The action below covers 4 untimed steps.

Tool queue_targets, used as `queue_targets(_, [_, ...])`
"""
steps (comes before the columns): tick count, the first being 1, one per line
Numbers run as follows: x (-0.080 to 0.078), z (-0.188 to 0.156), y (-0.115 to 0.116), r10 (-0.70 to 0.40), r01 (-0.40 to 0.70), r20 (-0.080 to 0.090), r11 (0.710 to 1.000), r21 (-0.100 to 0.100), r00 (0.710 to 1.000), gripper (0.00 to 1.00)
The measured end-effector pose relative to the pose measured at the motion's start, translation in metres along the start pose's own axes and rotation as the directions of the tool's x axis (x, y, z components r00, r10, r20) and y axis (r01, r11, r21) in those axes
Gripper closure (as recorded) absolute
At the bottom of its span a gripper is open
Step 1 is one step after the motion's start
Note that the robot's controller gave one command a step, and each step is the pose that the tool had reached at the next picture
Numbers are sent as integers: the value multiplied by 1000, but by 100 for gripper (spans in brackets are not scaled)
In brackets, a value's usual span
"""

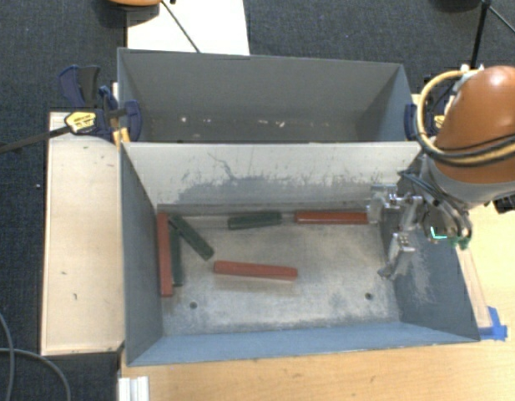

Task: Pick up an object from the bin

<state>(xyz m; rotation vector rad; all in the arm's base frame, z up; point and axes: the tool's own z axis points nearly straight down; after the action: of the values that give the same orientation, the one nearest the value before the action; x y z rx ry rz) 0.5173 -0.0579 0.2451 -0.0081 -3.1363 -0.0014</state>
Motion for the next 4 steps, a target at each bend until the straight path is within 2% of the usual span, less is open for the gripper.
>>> queue_targets(1, [-1,-4,0,-2,2,8,1000,1,1000,0])
queue_targets(2, [3,49,41,13,-13,14,1000,1,1000,0])
queue_targets(3, [-19,77,72,-100,100,3,995,0,995,0])
queue_targets(4, [8,127,80,-132,132,14,991,2,991,0])
